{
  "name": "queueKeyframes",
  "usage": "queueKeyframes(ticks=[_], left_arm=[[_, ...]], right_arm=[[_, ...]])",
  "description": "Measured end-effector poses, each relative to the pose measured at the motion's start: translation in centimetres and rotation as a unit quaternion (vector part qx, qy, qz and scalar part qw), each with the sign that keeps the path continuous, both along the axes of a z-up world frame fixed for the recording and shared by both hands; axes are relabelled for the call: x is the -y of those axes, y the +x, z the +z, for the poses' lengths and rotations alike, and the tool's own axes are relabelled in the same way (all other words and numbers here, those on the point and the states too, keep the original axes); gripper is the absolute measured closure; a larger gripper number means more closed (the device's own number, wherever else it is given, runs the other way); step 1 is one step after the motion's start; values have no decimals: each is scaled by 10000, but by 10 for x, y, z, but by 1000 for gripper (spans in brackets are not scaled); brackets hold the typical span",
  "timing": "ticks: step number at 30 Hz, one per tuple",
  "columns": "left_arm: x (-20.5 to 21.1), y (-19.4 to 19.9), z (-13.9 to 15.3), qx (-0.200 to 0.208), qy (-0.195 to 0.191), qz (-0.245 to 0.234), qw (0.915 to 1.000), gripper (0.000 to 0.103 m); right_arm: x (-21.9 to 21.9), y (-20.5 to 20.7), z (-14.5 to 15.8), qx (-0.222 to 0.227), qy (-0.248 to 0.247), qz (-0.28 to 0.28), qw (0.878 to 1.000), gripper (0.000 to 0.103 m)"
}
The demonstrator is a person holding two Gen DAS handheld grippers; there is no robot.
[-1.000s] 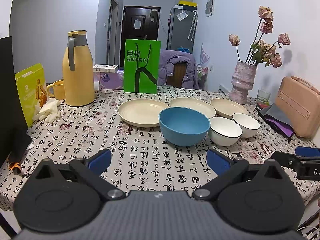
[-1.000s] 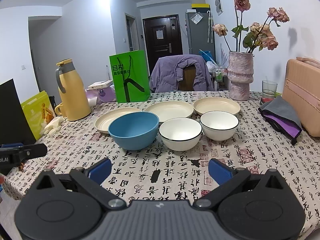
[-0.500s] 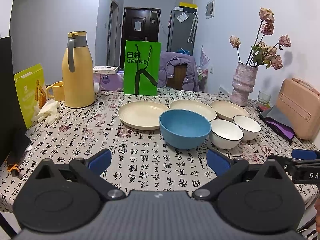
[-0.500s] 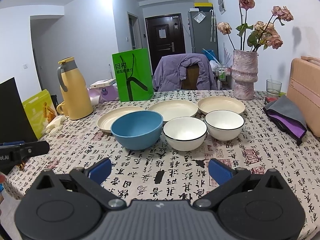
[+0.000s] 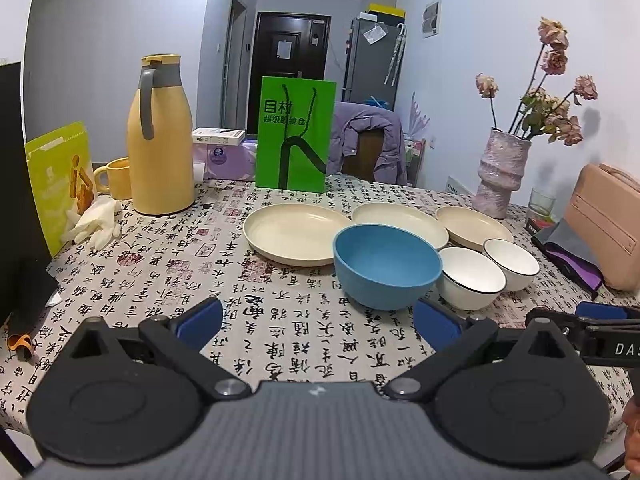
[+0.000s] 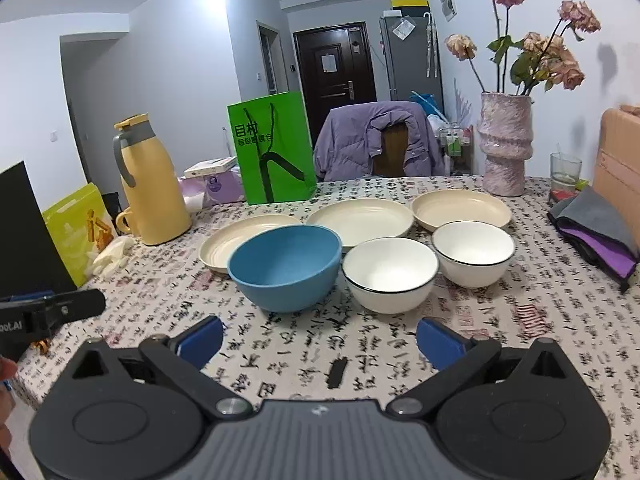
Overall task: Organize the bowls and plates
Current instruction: 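Move both grippers forward past the bowls toward the cream plates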
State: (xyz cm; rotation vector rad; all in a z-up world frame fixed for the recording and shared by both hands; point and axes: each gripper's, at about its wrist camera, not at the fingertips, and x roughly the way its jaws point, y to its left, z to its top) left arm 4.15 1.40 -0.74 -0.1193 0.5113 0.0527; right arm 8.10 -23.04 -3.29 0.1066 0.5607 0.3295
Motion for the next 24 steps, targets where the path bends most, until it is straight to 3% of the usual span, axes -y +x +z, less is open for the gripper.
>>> queueKeyframes(ticks=[24], left_arm=[[-38, 65, 4, -19, -9, 356, 9994, 0]], right_arm=[[-34, 75, 8, 244, 131, 173, 9995, 0]])
